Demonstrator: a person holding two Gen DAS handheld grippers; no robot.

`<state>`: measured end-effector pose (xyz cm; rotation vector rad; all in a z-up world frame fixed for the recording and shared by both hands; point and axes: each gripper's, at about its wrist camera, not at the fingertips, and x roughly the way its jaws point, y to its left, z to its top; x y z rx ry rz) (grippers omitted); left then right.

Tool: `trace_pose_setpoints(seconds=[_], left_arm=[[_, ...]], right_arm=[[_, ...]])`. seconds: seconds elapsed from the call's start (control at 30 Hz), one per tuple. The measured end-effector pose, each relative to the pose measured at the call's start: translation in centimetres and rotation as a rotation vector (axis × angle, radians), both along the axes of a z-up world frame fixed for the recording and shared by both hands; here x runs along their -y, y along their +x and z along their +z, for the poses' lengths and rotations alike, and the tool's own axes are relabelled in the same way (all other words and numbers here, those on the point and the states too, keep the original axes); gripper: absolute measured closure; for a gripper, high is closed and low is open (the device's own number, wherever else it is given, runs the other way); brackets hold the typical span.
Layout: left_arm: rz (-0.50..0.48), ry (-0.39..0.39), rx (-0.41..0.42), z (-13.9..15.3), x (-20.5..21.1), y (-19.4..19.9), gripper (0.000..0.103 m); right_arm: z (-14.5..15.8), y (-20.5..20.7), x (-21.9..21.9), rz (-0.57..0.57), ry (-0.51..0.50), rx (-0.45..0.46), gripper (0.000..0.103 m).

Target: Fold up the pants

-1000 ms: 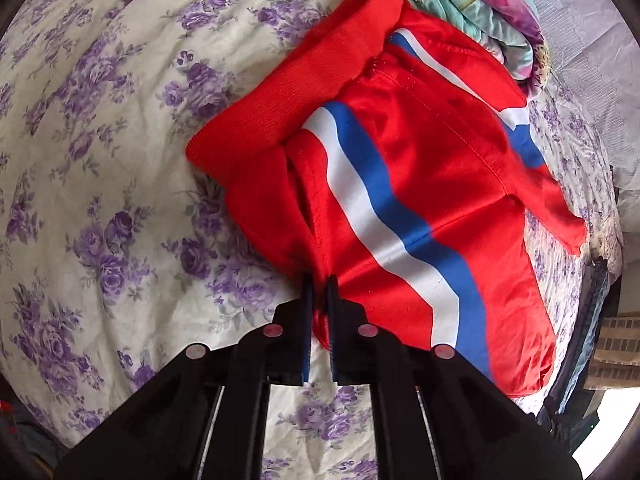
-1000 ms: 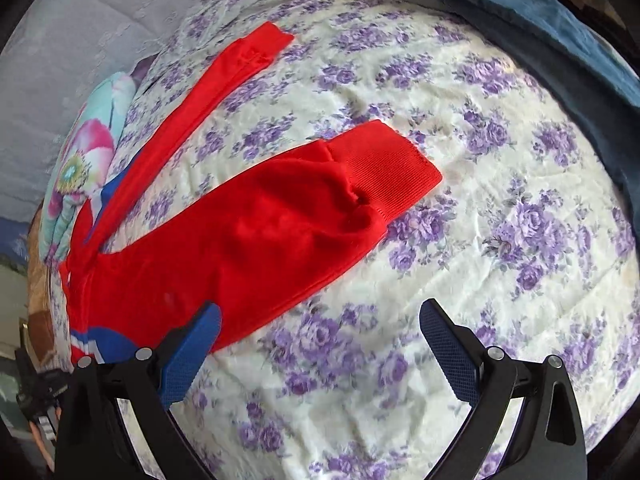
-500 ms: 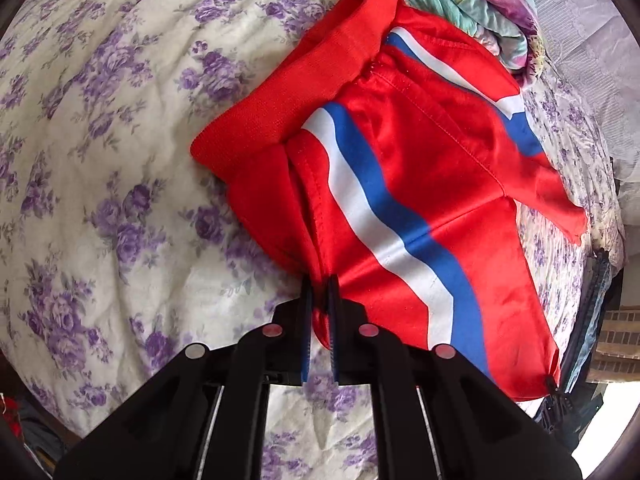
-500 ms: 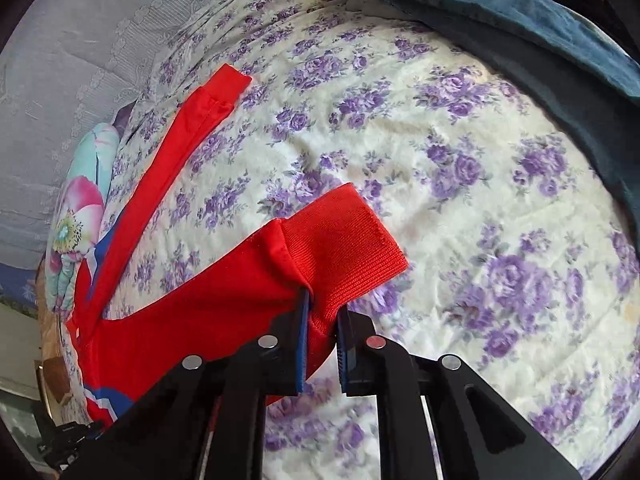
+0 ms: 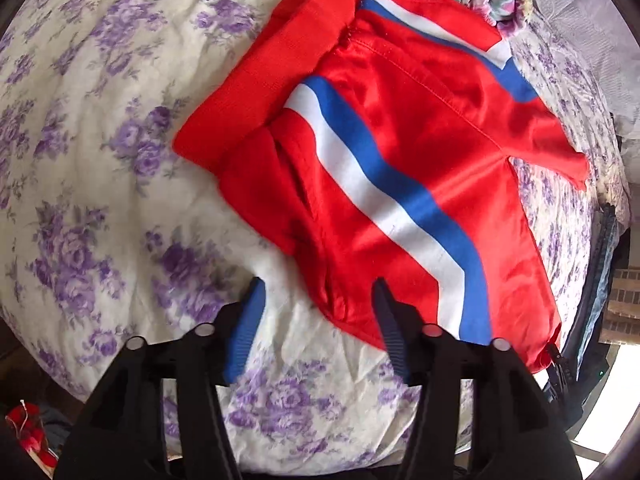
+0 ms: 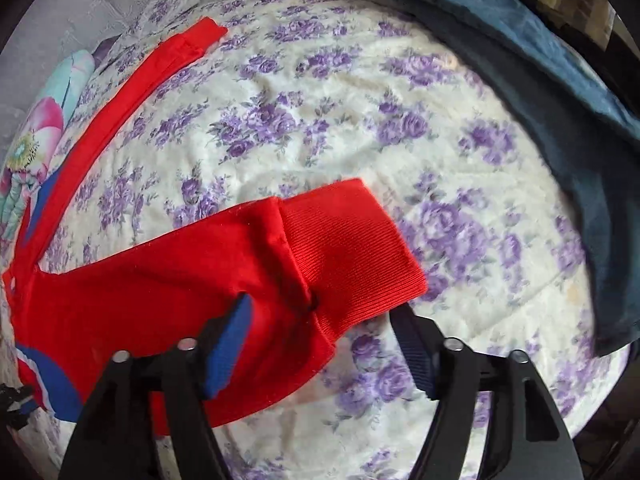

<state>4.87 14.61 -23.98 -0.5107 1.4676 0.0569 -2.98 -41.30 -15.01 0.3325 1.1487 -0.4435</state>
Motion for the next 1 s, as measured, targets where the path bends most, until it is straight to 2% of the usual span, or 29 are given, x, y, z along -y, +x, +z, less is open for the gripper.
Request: trace_pose_setpoints(seconds=[0.03, 0.1, 0.17, 0.3, 0.37, 0.43, 0.53, 0.63, 0.67, 0.7, 0.8, 0.87, 1.0], left_arm=[[-0.003, 0.005, 0.010, 0.8, -0.3, -0.7, 0.047], [-0.002, 0.020, 0.027, 2.6, -1.1, -1.7, 0.047], [0.007, 0.042, 0.087, 4.8, -1.7, -1.2, 0.047], [-0.022, 0.113, 0.213, 7.8, -1.5, 4.6, 0.047], [-0.040, 0.141, 0.257, 8.3, -0.8, 8.2, 0.047], [-0.066, 0.147, 0.268, 7.9, 0.1, 11.8, 0.047], [-0.108, 0.162, 0.204, 5.0, 1.2, 17.4, 0.047], [-0.129, 0.228, 0.056, -0.3, 1.4, 21.9, 0.048], [-0.127, 0.229, 0.038, -1.4, 1.2, 22.6, 0.047], [-0.123, 0.230, 0.061, -1.1, 1.3, 22.9, 0.041], [-0.164, 0.254, 0.017, -1.4, 2.1, 23.7, 0.033], [-0.175, 0.257, 0.013, -1.5, 2.3, 23.9, 0.031], [-0.171, 0.235, 0.010, -1.5, 1.8, 24.3, 0.031]], right_arm=[[1.3, -0.2, 0.1, 0.009, -0.039, 0.011, 0.029], [3.6, -0.6, 0.2, 0.012, -0.115, 0.036, 0.021], [5.5, -0.4, 0.2, 0.023, -0.120, 0.086, 0.019], [7.3, 2.7, -1.0, 0.071, -0.052, 0.156, 0.019], [7.4, 5.2, -2.6, 0.112, -0.039, 0.168, 0.019], [7.2, 7.7, -4.3, 0.155, -0.018, 0.176, 0.019], [6.3, 11.6, -6.6, 0.227, 0.006, 0.163, 0.019], [5.1, 15.6, -7.7, 0.282, 0.042, 0.131, 0.019], [4.8, 17.1, -7.7, 0.295, 0.046, 0.121, 0.019], [4.6, 18.7, -7.5, 0.303, 0.043, 0.114, 0.019], [4.1, 23.5, -5.1, 0.293, 0.047, 0.121, 0.018], [3.3, 27.1, -2.5, 0.251, 0.071, 0.118, 0.018], [0.2, 33.4, 2.0, 0.142, 0.206, 0.081, 0.018]])
